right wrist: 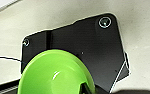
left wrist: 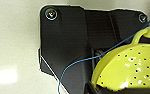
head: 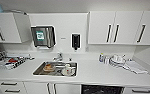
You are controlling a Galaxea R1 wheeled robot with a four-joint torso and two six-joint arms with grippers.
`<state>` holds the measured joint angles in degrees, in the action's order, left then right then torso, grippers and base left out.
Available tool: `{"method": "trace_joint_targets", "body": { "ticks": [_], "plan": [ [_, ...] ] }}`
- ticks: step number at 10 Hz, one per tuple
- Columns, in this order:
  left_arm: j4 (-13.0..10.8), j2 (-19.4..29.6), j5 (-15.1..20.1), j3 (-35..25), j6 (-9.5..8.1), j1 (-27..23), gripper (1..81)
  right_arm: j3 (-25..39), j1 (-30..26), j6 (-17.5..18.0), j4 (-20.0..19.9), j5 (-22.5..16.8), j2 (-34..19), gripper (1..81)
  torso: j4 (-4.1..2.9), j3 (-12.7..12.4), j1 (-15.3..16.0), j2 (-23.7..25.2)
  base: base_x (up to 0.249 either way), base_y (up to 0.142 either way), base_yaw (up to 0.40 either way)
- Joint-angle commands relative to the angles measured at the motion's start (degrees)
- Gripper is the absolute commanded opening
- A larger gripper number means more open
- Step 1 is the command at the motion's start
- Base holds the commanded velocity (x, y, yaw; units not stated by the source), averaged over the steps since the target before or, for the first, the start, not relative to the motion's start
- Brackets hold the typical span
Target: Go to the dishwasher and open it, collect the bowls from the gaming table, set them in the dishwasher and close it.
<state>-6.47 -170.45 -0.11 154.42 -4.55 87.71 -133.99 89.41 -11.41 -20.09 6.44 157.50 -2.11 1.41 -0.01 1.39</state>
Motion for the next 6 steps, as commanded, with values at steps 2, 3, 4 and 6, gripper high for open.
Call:
{"method": "trace_joint_targets", "body": {
  "ticks": [2, 3, 4, 6],
  "plan": [
    [-0.5, 0.5, 2.7, -0.1, 0.15, -2.8, 1.0, 0.4, -2.3, -0.2, 0.5, -3.5, -1.2, 1.0, 0.0, 0.0, 0.0, 0.0, 0.0, 0.0, -0.191],
    [-0.5, 0.5, 2.7, -0.1, 0.15, -2.8, 1.0, 0.4, -2.3, -0.2, 0.5, -3.4, -1.2, 1.0, 0.0, 0.0, 0.0, 0.0, 0.0, -0.105, 0.0],
    [-0.5, 0.5, 2.7, -0.1, 0.15, -2.8, 1.0, 0.4, -2.3, -0.2, 0.5, -3.5, -1.2, 1.0, 0.0, 0.0, 0.0, 0.0, 0.0, -0.112, 0.0],
    [-0.5, 0.5, 2.7, -0.1, 0.15, -2.7, 1.0, 0.4, -2.4, -0.2, 0.5, -3.5, -1.2, 1.0, 0.0, 0.0, 0.0, 0.0, 0.034, -0.082, 0.0]
  ]
}}
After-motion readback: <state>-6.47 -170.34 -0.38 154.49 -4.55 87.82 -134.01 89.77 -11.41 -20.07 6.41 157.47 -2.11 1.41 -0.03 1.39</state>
